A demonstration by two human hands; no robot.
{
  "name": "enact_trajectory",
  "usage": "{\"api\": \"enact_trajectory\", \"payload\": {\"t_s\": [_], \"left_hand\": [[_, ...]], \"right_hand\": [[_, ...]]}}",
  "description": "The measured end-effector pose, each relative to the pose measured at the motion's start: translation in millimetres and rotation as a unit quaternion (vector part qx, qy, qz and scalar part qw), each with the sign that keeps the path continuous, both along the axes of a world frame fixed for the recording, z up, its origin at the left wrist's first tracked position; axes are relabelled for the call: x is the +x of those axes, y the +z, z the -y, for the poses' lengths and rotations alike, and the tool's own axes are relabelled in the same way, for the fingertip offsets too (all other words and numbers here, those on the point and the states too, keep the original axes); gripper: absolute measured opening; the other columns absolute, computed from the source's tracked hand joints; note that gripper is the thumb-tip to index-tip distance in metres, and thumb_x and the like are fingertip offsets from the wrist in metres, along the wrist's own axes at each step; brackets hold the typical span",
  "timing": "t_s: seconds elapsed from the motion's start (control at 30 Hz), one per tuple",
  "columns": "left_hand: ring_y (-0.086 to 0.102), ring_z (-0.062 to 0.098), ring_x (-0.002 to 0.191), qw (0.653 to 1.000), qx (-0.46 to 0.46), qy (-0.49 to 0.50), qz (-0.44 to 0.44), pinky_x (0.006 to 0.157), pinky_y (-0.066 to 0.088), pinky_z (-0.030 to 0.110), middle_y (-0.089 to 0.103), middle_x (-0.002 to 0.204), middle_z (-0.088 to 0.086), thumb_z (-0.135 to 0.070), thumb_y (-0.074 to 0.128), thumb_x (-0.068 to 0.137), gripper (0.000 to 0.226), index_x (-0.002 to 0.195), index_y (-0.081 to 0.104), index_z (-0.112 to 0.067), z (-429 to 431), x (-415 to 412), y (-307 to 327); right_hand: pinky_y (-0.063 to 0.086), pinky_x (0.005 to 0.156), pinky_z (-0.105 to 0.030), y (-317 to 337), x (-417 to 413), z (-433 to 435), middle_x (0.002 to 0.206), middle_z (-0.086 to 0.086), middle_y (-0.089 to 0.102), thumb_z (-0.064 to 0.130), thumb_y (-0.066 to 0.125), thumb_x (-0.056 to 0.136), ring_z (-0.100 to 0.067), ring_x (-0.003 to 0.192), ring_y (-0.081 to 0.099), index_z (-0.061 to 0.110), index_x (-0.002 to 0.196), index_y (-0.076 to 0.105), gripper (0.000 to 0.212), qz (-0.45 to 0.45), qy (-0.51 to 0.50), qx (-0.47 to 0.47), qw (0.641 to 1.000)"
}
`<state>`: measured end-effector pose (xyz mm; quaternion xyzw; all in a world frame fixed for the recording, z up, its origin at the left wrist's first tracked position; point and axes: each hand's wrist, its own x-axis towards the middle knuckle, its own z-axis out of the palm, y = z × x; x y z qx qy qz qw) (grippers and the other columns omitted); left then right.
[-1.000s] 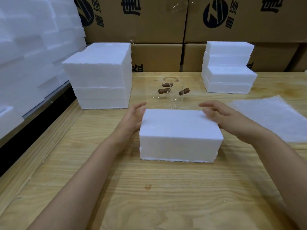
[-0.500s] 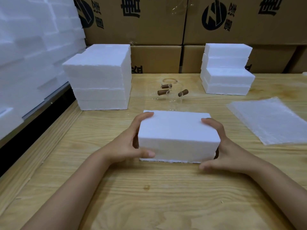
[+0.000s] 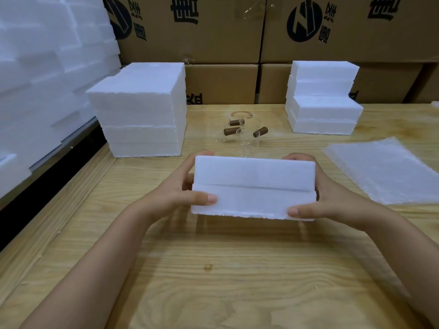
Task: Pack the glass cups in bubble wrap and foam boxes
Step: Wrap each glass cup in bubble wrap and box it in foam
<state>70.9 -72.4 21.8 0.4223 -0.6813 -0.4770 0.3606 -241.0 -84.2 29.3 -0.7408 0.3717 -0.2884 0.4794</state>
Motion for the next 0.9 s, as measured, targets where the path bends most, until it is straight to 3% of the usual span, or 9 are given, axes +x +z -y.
{"api": "enact_trajectory", "payload": {"t_s": [0.07, 0.17, 0.37, 0.47, 0.53, 0.6, 0.73, 0.83, 0.9], "left_hand": [[0.062, 0.005, 0.109, 1.0, 0.008, -0.01, -0.01, 0.079, 0.051, 0.016, 0.065, 0.117, -0.018, -0.046, 0.072, 0.061, 0.074, 0.13, 0.045, -0.043, -1.1, -1.4, 1.3], [0.063, 0.002, 0.108, 0.999, 0.029, -0.006, -0.017, 0.076, 0.052, 0.016, 0.063, 0.118, -0.024, -0.053, 0.066, 0.065, 0.063, 0.125, 0.045, -0.05, -2.9, -2.6, 1.2], [0.056, -0.005, 0.114, 0.999, 0.041, 0.006, -0.023, 0.081, 0.051, 0.015, 0.056, 0.122, -0.034, -0.056, 0.066, 0.064, 0.073, 0.129, 0.036, -0.062, -6.0, 3.5, -1.2], [0.051, -0.002, 0.123, 0.998, 0.035, 0.029, -0.046, 0.091, 0.049, 0.024, 0.046, 0.138, -0.03, -0.048, 0.072, 0.061, 0.079, 0.127, 0.035, -0.068, -9.5, 20.5, -5.3], [0.05, 0.004, 0.127, 0.996, 0.035, 0.054, -0.068, 0.094, 0.048, 0.03, 0.043, 0.145, -0.023, -0.044, 0.079, 0.058, 0.086, 0.128, 0.035, -0.067, -12.5, 39.3, -9.2], [0.054, 0.01, 0.125, 0.991, 0.042, 0.081, -0.096, 0.092, 0.05, 0.033, 0.047, 0.144, -0.02, -0.048, 0.086, 0.053, 0.093, 0.128, 0.036, -0.069, -16.3, 59.0, -14.6], [0.053, 0.011, 0.126, 0.978, -0.009, 0.182, -0.097, 0.1, 0.043, 0.04, 0.052, 0.14, -0.02, -0.06, 0.087, 0.047, 0.1, 0.134, 0.039, -0.061, -20.8, 95.0, -25.6], [0.054, 0.012, 0.125, 0.967, -0.056, 0.224, -0.106, 0.096, 0.047, 0.037, 0.055, 0.138, -0.012, -0.043, 0.08, 0.064, 0.084, 0.139, 0.042, -0.049, -19.2, 117.0, -30.1], [0.06, 0.004, 0.115, 0.953, -0.085, 0.268, -0.115, 0.086, 0.053, 0.027, 0.061, 0.129, -0.016, -0.028, 0.068, 0.075, 0.064, 0.132, 0.05, -0.051, -15.9, 125.6, -31.5]], "right_hand": [[0.048, 0.079, -0.012, 1.3, 0.1, -0.1, 0.113, 0.033, 0.051, 0.047, 0.079, 0.052, 0.008, 0.109, 0.053, 0.051, 0.122, 0.035, 0.083, 0.016, 0.009, 0.024, 1.0], [0.048, 0.08, -0.011, -0.1, 1.2, -1.0, 0.119, 0.033, 0.052, 0.052, 0.075, 0.056, 0.009, 0.112, 0.053, 0.049, 0.125, 0.035, 0.08, 0.027, 0.002, 0.041, 0.999], [0.048, 0.078, -0.012, 0.8, 10.2, -3.9, 0.111, 0.035, 0.047, 0.06, 0.067, 0.06, 0.008, 0.103, 0.053, 0.062, 0.112, 0.036, 0.061, 0.005, -0.009, 0.003, 1.0], [0.047, 0.073, -0.01, -5.3, 30.9, -6.0, 0.105, 0.043, 0.043, 0.058, 0.069, 0.059, 0.011, 0.093, 0.054, 0.068, 0.111, 0.029, 0.066, -0.005, -0.031, -0.049, 0.998], [0.047, 0.073, -0.009, -14.0, 54.1, -5.1, 0.117, 0.037, 0.043, 0.056, 0.071, 0.06, 0.009, 0.097, 0.055, 0.068, 0.114, 0.027, 0.071, 0.002, -0.036, -0.08, 0.996], [0.048, 0.085, -0.017, -25.1, 80.6, -0.6, 0.134, 0.018, 0.034, 0.056, 0.072, 0.06, -0.002, 0.11, 0.053, 0.068, 0.117, 0.023, 0.076, -0.003, -0.032, -0.106, 0.994], [0.034, 0.111, -0.032, -39.3, 129.2, 20.1, 0.136, 0.013, 0.021, 0.046, 0.078, 0.07, -0.009, 0.129, 0.033, 0.071, 0.124, 0.01, 0.09, -0.056, 0.012, -0.162, 0.985], [0.015, 0.117, -0.029, -39.8, 166.4, 36.9, 0.149, 0.018, 0.007, 0.059, 0.063, 0.076, -0.002, 0.141, 0.01, 0.068, 0.132, 0.0, 0.085, -0.041, 0.036, -0.142, 0.988], [0.002, 0.116, -0.03, -39.1, 189.8, 45.9, 0.157, 0.018, -0.008, 0.07, 0.047, 0.079, 0.003, 0.142, -0.011, 0.062, 0.138, -0.007, 0.08, -0.029, 0.036, -0.111, 0.993]]}}
